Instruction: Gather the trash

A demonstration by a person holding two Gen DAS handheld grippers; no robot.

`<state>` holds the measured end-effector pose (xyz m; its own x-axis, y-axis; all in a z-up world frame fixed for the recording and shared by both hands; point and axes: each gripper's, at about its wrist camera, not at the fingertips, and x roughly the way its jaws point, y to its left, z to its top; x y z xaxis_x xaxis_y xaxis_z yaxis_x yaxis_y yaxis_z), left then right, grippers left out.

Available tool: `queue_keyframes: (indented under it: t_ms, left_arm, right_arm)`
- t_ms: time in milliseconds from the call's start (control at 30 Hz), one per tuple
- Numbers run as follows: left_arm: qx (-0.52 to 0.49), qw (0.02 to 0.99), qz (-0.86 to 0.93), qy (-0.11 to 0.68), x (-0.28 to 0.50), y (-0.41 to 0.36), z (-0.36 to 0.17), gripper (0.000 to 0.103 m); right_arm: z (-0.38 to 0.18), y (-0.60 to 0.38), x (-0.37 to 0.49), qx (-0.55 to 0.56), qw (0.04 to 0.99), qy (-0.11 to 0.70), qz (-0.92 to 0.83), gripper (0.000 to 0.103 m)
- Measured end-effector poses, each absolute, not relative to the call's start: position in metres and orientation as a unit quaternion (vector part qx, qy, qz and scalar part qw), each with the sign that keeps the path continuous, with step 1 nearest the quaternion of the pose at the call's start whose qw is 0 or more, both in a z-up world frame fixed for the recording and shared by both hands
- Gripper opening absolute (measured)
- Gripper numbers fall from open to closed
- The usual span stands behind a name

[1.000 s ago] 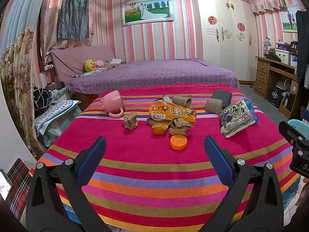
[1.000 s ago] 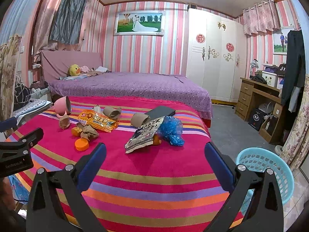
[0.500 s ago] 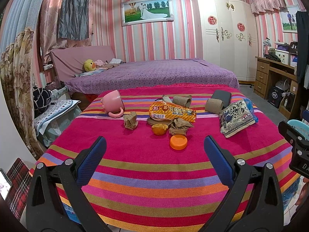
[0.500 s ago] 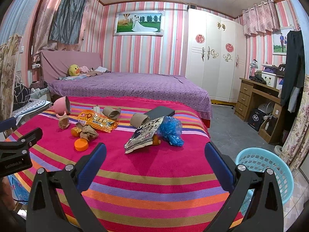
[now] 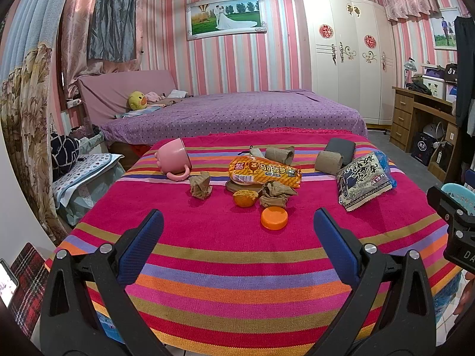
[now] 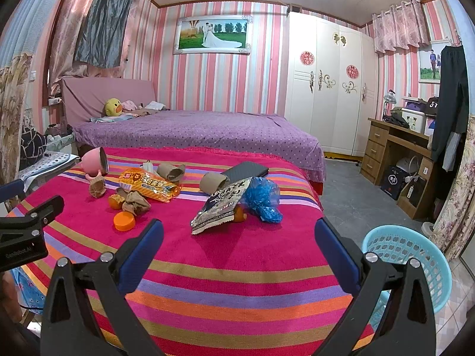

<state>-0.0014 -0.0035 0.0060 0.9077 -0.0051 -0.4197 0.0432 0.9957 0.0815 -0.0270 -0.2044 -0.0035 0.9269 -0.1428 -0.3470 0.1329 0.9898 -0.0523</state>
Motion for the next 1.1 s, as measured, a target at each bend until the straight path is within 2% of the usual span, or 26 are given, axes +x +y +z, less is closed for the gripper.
queue_keyframes:
  t_ms: [1100]
  left_arm:
    - [0.044,0.976,-0.012,0.214,-0.0014,-0.0030,0.0060,0.098]
  right_arm:
    - [-0.0019,-0.2063,-0.0281,-0.013,0.981,0.179,-0.070,0.099]
